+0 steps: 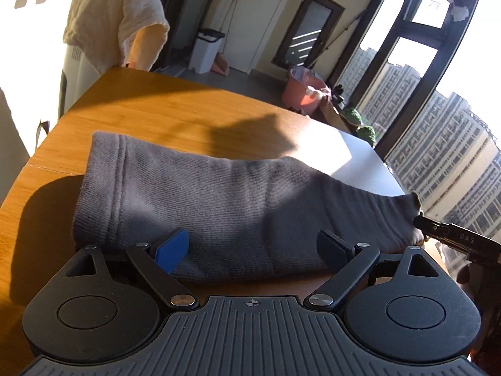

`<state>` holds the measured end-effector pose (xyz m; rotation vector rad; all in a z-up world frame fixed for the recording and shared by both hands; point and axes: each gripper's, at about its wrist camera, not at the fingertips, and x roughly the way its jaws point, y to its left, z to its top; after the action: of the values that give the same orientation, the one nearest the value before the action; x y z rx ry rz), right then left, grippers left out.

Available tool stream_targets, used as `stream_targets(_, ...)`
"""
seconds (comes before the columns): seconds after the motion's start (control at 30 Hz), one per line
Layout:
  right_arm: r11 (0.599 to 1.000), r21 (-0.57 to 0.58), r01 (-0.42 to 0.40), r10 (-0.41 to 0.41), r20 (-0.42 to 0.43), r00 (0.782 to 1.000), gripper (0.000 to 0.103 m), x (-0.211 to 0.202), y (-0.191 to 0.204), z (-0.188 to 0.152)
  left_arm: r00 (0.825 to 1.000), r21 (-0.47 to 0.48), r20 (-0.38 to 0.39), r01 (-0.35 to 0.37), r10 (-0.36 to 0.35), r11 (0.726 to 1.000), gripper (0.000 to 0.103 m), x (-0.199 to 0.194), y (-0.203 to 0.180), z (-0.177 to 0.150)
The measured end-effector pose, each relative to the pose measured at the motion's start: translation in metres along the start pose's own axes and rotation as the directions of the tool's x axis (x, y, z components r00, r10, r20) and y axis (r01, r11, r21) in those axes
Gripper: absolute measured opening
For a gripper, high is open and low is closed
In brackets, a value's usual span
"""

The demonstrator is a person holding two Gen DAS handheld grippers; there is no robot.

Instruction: Fold clothes

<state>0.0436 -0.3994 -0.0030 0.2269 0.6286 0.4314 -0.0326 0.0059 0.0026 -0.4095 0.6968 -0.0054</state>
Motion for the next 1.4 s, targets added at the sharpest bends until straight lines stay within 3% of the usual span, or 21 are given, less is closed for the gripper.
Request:
stream_targets(0.07,0.999,0.011,-0.041,0.041,-0.004,0.999,0.048,-0.004,0.006,-0.008,0.998,0.012,0.023,-0.063,0.063,0.998,0.093,0.003,0.012,0.007)
stream_targets(0.17,0.999,-0.035,0.005,-0.004,0.024,1.0,0.049,-0.008,0.015,-0.019,0.989,0.035,0.047,-0.144,0.143,0.989,0.093,0.008,0.02,0.013)
stream_targets(0.37,1.0,-0.012,0.027,-0.026,0.028,0.999,0.055,-0.005,0.011,-0.02,0.994,0.008,0.021,-0.106,0.105,0.994,0.098,0.003,0.003,0.016)
stream_targets(0.67,1.0,-0.011,0.016,-0.016,0.023,1.0,0.059,-0.004,0.011,-0.022,0.996,0.169,-0.004,0.092,-0.093,0.981,0.103,0.026,-0.073,0.001)
stream_targets(0.8,1.0,-0.002,0.008,-0.008,0.024,1.0,0.059,-0.004,0.009,-0.022,0.997,0.18,-0.036,0.07,-0.065,0.981,0.103,0.049,-0.089,-0.008)
stream_targets(0.87,1.0,-0.005,0.004,-0.004,0.022,1.0,0.061,-0.003,0.009,-0.022,0.999,0.199,-0.017,0.043,-0.041,0.979,0.103,0.053,-0.092,-0.014)
stream_targets(0.97,0.999,-0.034,0.003,-0.003,0.013,1.0,0.067,-0.001,0.011,-0.02,1.0,0.305,0.017,-0.013,0.008,0.952,0.103,0.054,-0.101,-0.028)
stream_targets(1.07,0.998,-0.06,0.008,-0.008,0.005,1.0,0.07,0.004,0.014,-0.017,0.998,0.341,0.021,-0.055,0.051,0.939,0.103,0.053,-0.108,-0.032)
stream_targets(1.2,0.999,-0.032,0.004,-0.003,0.027,1.0,0.069,0.002,0.009,-0.016,0.997,0.327,0.027,-0.076,0.072,0.942,0.103,0.05,-0.104,-0.033)
stream_targets(1.3,0.996,0.038,0.084,-0.087,0.095,0.992,0.069,-0.013,0.0,-0.021,0.997,0.316,0.032,-0.078,0.072,0.946,0.103,0.048,-0.104,-0.033)
stream_targets(1.33,0.994,0.052,0.096,-0.101,0.108,0.989,0.068,-0.017,-0.004,-0.022,0.997,0.314,0.034,-0.078,0.071,0.946,0.103,0.047,-0.103,-0.033)
stream_targets(1.4,0.992,0.067,0.108,-0.115,0.127,0.985,0.053,-0.024,-0.011,-0.023,0.997,0.313,0.036,-0.079,0.071,0.947,0.103,0.046,-0.103,-0.033)
